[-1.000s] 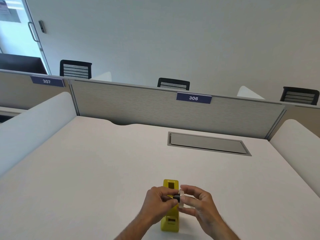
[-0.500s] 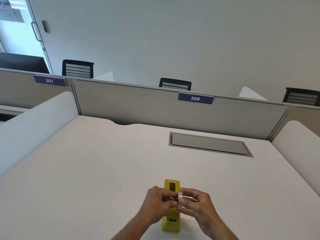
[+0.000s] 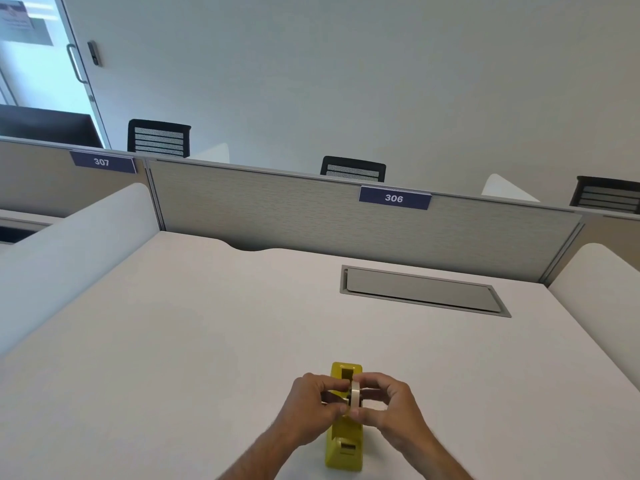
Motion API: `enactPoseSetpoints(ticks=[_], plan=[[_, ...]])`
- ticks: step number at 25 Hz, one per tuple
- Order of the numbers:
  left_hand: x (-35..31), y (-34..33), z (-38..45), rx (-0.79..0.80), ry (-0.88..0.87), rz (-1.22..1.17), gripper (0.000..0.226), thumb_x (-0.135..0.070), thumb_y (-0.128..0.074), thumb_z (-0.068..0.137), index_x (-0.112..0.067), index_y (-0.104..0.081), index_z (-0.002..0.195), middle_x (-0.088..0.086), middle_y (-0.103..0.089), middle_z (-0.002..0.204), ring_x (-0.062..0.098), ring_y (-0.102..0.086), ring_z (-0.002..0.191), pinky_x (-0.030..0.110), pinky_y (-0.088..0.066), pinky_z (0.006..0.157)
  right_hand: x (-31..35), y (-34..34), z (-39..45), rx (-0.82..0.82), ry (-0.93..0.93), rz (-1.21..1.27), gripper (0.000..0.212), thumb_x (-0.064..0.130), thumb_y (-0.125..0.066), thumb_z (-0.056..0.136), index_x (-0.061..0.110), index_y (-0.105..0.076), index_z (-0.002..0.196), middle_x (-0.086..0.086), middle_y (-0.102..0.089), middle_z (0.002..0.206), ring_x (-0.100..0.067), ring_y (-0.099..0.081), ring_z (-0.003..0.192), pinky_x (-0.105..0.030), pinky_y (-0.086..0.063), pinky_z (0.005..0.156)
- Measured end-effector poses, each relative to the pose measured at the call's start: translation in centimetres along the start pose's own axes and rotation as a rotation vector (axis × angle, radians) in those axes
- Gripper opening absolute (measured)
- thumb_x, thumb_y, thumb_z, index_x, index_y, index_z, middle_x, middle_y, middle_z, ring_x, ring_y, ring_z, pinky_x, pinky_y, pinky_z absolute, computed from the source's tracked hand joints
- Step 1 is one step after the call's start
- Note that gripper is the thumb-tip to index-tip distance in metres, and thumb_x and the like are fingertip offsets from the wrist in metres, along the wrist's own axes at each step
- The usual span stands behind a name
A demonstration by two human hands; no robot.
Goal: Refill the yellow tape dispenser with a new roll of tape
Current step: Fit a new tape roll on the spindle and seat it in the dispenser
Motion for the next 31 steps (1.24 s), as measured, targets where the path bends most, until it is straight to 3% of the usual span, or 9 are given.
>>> enactPoseSetpoints(ticks=[3,6,11,18,23,28,31], plan=[[1.0,0.4,0.6,-0.061,0.027,0.061,0.049,-0.013,-0.083,0.077,-0.023,-0.069,0.122,-0.008,-0.071,0.115,0.007,-0.069,0.094,0.028,-0.06,0.086,-0.3,0.0,0.7,-0.042,0.001,-0.071,0.053,0.001,-0.094,0.058,0.021,-0.073,0.103,0.002,-0.075,0.1,-0.015,-0.069,0.094,-0.038,-0.063,0.076],[1.9,0.7,0.9,-0.081,0.026,0.16,0.07,-0.03,-0.089,0.069,-0.029,-0.058,0.132,-0.013,-0.059,0.131,0.004,-0.059,0.105,0.021,-0.055,0.088,-0.5,0.3,1.4,-0.054,0.012,-0.13,0.052,0.003,-0.094,0.059,0.027,-0.072,0.1,0.007,-0.074,0.1,-0.012,-0.067,0.09,-0.031,-0.062,0.072],[2.7,-0.2,1.4,0.061,0.033,0.361,0.112,-0.058,-0.085,0.055,-0.042,-0.028,0.151,-0.017,-0.031,0.159,0.012,-0.033,0.142,0.035,-0.034,0.117,-0.2,0.0,2.3,-0.069,0.05,-0.247,0.048,0.014,-0.093,0.06,0.036,-0.071,0.096,0.016,-0.073,0.097,-0.009,-0.063,0.089,-0.023,-0.055,0.069],[3.7,-0.7,2.0,0.05,0.044,0.384,0.117,-0.056,-0.088,0.056,-0.041,-0.022,0.152,-0.019,-0.035,0.157,0.009,-0.035,0.142,0.029,-0.033,0.111,-0.3,-0.5,2.5,-0.047,0.091,-0.415,0.05,0.022,-0.089,0.063,0.045,-0.066,0.101,0.025,-0.065,0.101,-0.002,-0.059,0.092,-0.018,-0.051,0.072],[4.0,-0.7,2.1,0.042,0.05,0.362,0.119,-0.056,-0.089,0.054,-0.045,-0.021,0.151,-0.02,-0.039,0.155,0.009,-0.039,0.14,0.029,-0.036,0.109,-0.6,-0.5,2.5,-0.067,0.114,-0.487,0.055,0.029,-0.088,0.062,0.057,-0.06,0.101,0.014,-0.058,0.104,-0.001,-0.055,0.096,-0.021,-0.05,0.08],[4.3,-0.8,2.1,0.04,0.071,0.354,0.12,-0.055,-0.09,0.053,-0.047,-0.02,0.151,-0.019,-0.041,0.153,0.009,-0.043,0.136,0.028,-0.039,0.105,-1.0,-0.5,2.8,-0.086,0.11,-0.509,0.058,0.028,-0.089,0.063,0.047,-0.066,0.113,0.014,-0.058,0.108,-0.001,-0.053,0.1,-0.029,-0.053,0.09],[4.3,-0.8,2.1,0.044,0.077,0.355,0.12,-0.055,-0.09,0.054,-0.046,-0.02,0.151,-0.018,-0.042,0.153,0.01,-0.044,0.136,0.03,-0.04,0.107,-1.2,-0.7,2.7,-0.06,0.151,-0.532,0.061,0.028,-0.087,0.059,0.042,-0.068,0.116,0.024,-0.06,0.118,0.002,-0.047,0.109,-0.031,-0.053,0.092]])
Point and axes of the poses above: each hand's wrist, its own z-axis towards the middle knuckle, its own y-axis out of the back of the hand, x = y × z, the point moved 3 cm from there along z, towards the middle knuckle
